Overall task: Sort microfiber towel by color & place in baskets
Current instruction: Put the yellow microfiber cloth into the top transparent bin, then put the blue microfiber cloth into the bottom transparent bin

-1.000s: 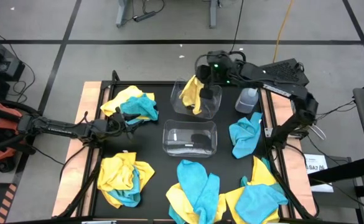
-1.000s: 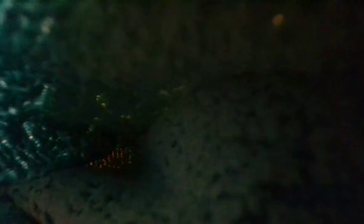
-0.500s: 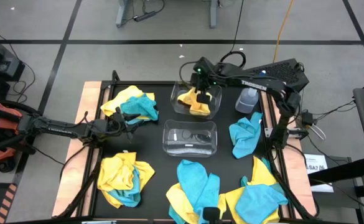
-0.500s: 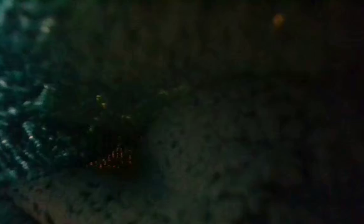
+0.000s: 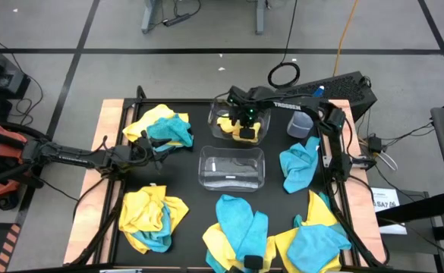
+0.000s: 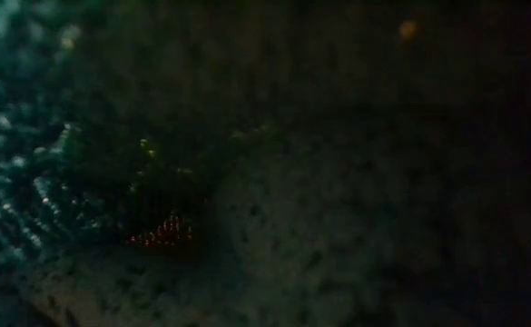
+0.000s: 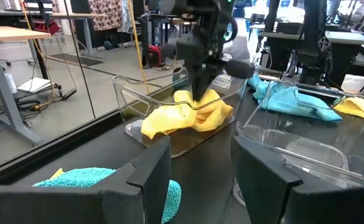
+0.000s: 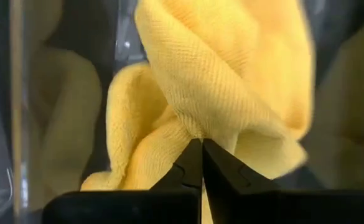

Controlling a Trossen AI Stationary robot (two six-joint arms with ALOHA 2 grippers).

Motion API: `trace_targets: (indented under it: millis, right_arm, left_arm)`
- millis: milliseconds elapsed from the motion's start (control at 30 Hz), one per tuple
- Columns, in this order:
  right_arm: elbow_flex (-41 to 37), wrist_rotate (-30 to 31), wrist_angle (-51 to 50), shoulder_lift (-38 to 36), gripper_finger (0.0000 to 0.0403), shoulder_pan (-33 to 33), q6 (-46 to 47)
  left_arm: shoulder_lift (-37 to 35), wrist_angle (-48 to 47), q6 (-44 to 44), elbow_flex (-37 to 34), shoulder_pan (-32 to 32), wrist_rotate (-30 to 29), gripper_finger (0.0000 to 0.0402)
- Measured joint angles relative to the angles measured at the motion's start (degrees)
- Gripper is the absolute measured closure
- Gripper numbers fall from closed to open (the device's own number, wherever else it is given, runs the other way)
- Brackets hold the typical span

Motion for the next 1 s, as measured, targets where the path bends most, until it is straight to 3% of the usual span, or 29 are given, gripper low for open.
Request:
trace_targets:
  millis: [167, 333, 633, 800, 1000]
  right_arm:
    - [0.00, -1.94, -0.36, 2.08, 0.0374, 0.00, 0.44]
    - [-0.01, -1.94, 0.03, 1.57, 0.0307, 0.27, 0.29]
    - [-0.02, -2.00, -2.68, -7.21, 0.0191, 1.23, 1.27]
    - [-0.01, -2.01, -3.10, -14.77, 0.0165, 2.45, 2.07]
    - [0.00, -2.26, -4.93, -24.22, 0.0165, 4.86, 4.37]
  left_arm:
    - [0.01, -0.01, -0.01, -0.01, 0.00, 0.00, 0.0228]
    - [0.00, 0.00, 0.00, -0.01, 0.00, 0.01, 0.0228]
    - [-0.01, 0.00, 0.00, 0.01, -0.02, -0.01, 0.0228]
    - [0.01, -0.01, 0.00, -0.01, -0.02, 0.01, 0.0228]
    - [-0.01, 0.00, 0.00, -0.01, 0.00, -0.01, 0.0228]
